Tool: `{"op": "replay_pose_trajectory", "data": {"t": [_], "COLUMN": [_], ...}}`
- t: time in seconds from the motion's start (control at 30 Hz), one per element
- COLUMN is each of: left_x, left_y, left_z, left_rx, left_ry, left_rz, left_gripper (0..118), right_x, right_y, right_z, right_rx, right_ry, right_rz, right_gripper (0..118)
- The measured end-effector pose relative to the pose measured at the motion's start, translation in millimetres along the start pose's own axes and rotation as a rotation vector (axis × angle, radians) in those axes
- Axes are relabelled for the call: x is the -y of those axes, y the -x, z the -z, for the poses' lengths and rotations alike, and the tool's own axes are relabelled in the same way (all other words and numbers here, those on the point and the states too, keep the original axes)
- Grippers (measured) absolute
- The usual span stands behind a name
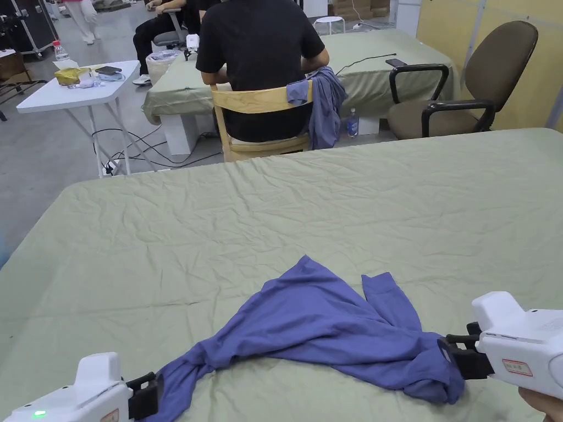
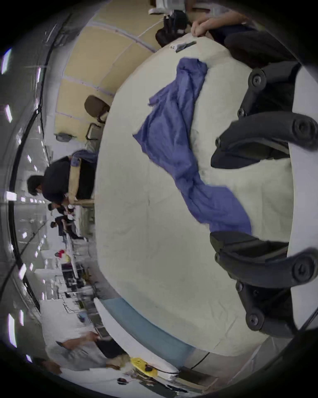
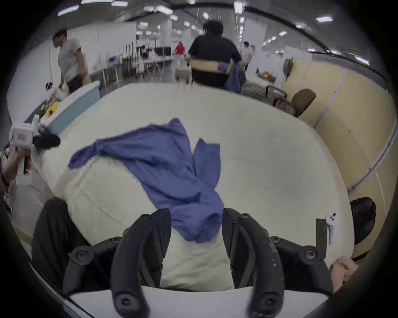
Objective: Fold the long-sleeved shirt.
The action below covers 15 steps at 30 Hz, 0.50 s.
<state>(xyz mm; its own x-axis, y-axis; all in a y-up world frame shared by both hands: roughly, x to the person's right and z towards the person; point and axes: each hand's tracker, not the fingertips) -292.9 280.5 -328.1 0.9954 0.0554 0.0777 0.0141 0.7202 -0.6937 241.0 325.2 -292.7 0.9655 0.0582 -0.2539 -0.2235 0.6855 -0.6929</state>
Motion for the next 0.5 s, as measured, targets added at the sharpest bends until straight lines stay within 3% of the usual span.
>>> {"op": "replay_pose_trajectory", "data": {"t": [0.03,0.07,0.13,0.2,0.23,0.33,0.5], "left_x": [2,5,9,15,16,16,-6], "left_y": [-8,-17,-30,-42,-46,-54,-74], "left_z": [-8,-16,-25,-28,-28,-31,-25], "left_rx": [0.022,0.046,0.078,0.083,0.094,0.148,0.139], "left_ry": [-0.010,-0.026,-0.036,-0.033,-0.026,-0.018,-0.010], "left_rz": [0.010,0.016,0.025,0.058,0.075,0.060,0.163], "left_gripper": [35,35,23,9,4,0,0], "right_x": [1,4,9,15,19,24,30], "right_y": [4,9,14,18,20,20,6], "right_z": [-8,-16,-23,-27,-29,-33,-35], "right_rx": [0.009,0.014,0.010,0.005,0.012,0.009,0.015], "right_ry": [-0.025,-0.055,-0.080,-0.082,-0.098,-0.109,-0.074], "right_rz": [0.021,0.046,0.075,0.099,0.111,0.125,0.148], "right_gripper": [50,50,41,9,3,1,1]}}
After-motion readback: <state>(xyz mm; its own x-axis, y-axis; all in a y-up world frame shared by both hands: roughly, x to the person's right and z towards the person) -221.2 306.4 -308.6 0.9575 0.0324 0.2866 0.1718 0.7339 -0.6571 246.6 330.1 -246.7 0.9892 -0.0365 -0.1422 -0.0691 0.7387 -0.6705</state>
